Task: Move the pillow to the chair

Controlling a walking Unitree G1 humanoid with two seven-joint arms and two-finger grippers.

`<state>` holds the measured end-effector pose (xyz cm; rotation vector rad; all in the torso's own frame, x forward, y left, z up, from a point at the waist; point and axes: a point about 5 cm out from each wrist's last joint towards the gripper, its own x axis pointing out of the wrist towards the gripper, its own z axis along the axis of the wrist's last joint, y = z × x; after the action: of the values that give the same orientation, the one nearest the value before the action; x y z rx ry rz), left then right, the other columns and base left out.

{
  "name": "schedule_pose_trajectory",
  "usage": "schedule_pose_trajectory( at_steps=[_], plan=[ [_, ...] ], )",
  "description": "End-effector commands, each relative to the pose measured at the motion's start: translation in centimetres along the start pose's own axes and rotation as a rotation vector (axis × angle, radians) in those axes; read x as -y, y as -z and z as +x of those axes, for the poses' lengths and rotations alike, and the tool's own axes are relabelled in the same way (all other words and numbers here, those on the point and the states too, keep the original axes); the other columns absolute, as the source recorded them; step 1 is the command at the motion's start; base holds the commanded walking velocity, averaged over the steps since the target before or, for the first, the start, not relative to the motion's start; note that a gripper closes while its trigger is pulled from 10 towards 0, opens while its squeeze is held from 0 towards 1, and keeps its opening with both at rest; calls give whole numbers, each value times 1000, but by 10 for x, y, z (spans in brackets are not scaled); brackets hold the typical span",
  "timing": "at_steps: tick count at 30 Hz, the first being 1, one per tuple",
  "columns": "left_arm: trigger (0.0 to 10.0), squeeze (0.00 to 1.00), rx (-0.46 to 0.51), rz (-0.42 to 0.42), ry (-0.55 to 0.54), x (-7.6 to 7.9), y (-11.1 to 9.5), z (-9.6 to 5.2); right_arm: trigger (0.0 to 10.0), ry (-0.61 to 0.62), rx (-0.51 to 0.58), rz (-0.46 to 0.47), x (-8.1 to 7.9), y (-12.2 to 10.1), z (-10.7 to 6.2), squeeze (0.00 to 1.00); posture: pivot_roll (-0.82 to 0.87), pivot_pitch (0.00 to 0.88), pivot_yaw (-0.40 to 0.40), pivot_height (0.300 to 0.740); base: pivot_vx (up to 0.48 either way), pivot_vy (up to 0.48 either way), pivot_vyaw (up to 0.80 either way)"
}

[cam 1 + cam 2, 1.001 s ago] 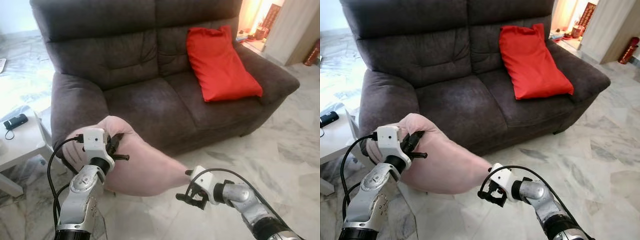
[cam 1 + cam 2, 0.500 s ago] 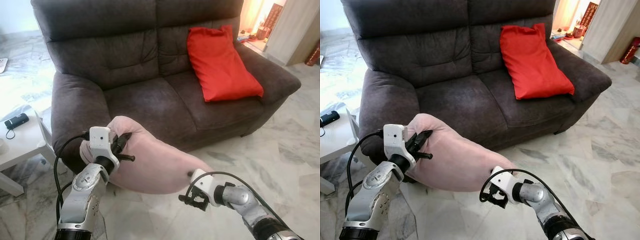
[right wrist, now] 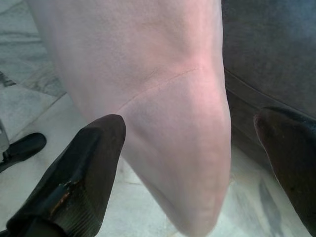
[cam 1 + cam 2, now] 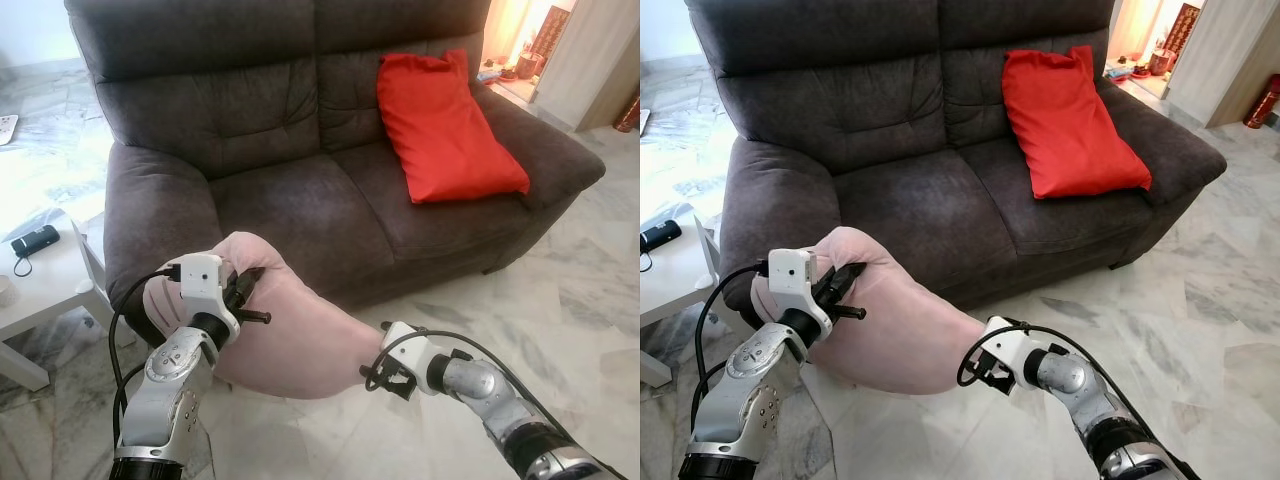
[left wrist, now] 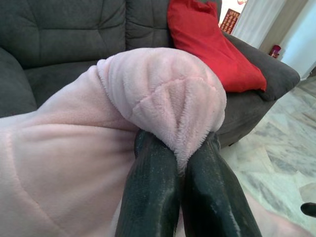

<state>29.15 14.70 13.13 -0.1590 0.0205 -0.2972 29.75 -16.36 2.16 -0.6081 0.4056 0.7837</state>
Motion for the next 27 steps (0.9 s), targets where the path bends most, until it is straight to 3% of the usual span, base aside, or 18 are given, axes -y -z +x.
schedule_pose_trajectory(
  at_steps=[1, 10, 19, 27],
  plan=[
    [10000, 0, 127, 32, 61, 10, -31, 2, 10000, 4, -21, 0, 0, 3, 0, 0, 86, 76, -12, 740, 0, 0, 0],
    [10000, 0, 113, 40, 76, 10, -28, 1, 10000, -14, -154, -6, -1, 24, -7, 0, 82, 80, -9, 740, 0, 0, 0],
    [10000, 0, 113, 44, 81, 10, -30, 1, 10000, 23, -200, 10, 3, 33, -13, 0, 82, 82, -4, 740, 0, 0, 0],
    [10000, 0, 122, 44, 83, 10, -33, 2, 10000, 6, -221, 44, -7, 40, -12, 0, 86, 81, -4, 740, 0, 0, 0]
  ],
)
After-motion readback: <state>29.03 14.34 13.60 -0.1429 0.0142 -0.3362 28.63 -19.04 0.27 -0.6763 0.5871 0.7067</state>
